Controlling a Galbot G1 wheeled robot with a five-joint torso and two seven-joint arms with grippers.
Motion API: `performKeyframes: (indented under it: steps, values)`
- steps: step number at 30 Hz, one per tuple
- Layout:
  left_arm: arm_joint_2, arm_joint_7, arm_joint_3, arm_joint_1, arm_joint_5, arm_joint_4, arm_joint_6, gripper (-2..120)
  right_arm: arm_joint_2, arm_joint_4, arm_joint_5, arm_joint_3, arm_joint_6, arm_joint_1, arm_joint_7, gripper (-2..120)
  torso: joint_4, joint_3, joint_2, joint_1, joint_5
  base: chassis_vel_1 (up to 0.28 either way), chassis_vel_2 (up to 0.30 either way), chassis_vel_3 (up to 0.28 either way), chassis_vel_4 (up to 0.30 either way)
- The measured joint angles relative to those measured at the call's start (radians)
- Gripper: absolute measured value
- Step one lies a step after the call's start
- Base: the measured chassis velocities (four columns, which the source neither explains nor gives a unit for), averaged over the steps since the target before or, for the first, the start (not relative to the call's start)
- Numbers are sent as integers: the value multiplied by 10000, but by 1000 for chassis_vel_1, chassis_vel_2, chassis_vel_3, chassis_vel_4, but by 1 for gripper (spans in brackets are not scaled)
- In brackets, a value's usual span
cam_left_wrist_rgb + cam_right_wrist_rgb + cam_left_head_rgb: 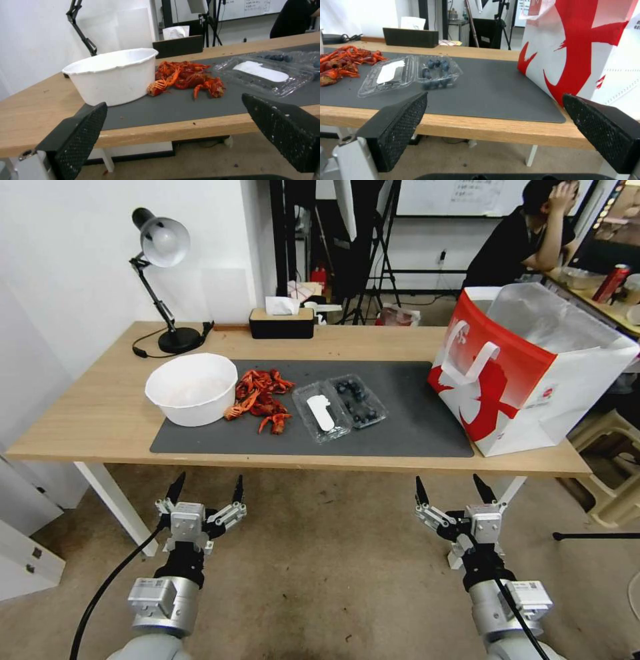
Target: Close the takeout container lid, then place the container into the takeout bag.
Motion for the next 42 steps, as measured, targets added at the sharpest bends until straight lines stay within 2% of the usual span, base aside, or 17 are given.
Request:
performKeyframes:
  steps: [27,28,29,30,31,33,34,42]
  values:
    - [-3,-20,20,-11,-9,0,-1,100,126,104,-165,-130,-180,8,-182,100,0,0,0,0,2,0,0,0,0]
    - [-6,-82,75,-50,-57,-2,-13,100,348,319,-490,-368,-543,4,-526,100,0,0,0,0,-5,0,0,0,0]
    - [-26,-243,228,-129,-195,-17,-31,100,579,499,-697,-625,-776,7,-787,100,4,1,-1,0,11,0,0,0,0]
    - [-89,-678,648,-413,-570,-124,-117,100,798,654,-833,-798,-985,9,-978,100,3,0,0,0,-13,0,0,0,0]
    - [-89,-678,648,-413,-570,-124,-117,100,798,654,-833,-798,-985,9,-978,100,3,0,0,0,-13,0,0,0,0]
    - [-228,-1637,1580,-991,-1397,-355,-322,100,907,715,-822,-858,-1099,13,-1098,100,-3,0,0,-1,-3,0,0,0,0]
    - [-266,-1859,1826,-1173,-1664,-398,-427,100,917,741,-807,-849,-1110,10,-1138,100,-4,1,0,0,4,0,0,0,0]
    - [-255,-1670,1974,-1308,-1953,-231,-644,100,923,797,-878,-798,-1102,-16,-1184,100,1,1,0,0,0,0,0,0,0]
